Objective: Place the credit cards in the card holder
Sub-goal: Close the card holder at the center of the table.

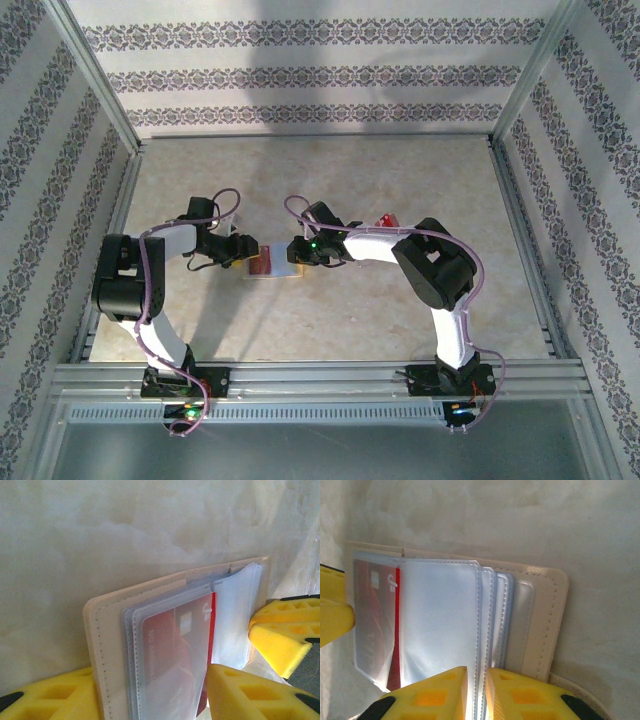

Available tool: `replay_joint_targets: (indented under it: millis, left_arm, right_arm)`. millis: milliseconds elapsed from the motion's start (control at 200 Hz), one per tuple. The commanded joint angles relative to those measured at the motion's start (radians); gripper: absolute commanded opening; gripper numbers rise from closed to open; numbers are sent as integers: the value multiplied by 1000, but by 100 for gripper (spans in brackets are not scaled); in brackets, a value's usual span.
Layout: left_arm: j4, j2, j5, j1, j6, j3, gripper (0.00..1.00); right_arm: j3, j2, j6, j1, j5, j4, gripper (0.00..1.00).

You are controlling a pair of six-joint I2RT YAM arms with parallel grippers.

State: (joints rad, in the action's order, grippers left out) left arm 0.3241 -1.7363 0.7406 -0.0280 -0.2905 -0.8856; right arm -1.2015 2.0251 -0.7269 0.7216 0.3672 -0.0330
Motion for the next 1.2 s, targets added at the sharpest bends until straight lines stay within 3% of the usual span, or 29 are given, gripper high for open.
replay_joint_targets:
  millis: [0,385,1194]
  left_arm:
    - [-45,-24,144,-48,-27,12,49]
    - [-140,101,270,-87,-97,21,49]
    - [-162,-28,322,-162,-119,-53,45]
  right_arm:
    - [38,32,-4,-7,-31,-54,22]
    - [46,-19,-11,-12,-23,-50,22]
    - [181,-250,-70,-27,-34,5,22]
